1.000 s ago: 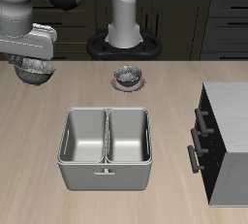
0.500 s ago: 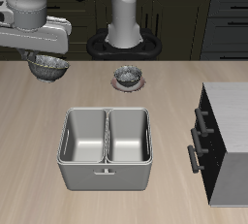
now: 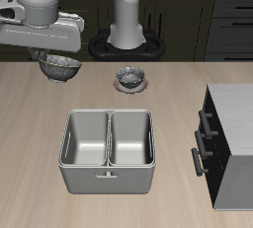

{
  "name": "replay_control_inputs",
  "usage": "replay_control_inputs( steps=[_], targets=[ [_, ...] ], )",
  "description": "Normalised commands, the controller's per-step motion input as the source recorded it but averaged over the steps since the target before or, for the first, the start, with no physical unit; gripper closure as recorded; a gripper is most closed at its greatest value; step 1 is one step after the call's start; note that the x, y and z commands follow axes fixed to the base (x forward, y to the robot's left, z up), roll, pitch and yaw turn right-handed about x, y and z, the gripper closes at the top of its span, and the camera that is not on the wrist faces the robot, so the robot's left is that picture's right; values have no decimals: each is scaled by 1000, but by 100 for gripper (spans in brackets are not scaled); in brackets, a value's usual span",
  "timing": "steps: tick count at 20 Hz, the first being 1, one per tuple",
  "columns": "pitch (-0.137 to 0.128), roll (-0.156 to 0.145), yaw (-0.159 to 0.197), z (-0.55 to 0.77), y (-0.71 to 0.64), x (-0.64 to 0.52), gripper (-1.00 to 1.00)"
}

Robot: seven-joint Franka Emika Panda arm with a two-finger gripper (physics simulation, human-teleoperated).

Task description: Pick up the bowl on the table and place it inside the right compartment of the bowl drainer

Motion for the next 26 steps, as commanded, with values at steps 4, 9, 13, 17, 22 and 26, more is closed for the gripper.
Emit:
replay_control_inputs(
  steps=[4,9,13,17,22,26],
  targets=[
    [1,-7,5,58,156,169,100],
    [1,0,11,63,270,271,100],
    [12,3,1,-37,176,193,100],
    [11,36,-1,-40,395,169,100],
    [15,21,1,-60,292,96,100],
    [6,37,14,-41,342,59,100]
  ],
)
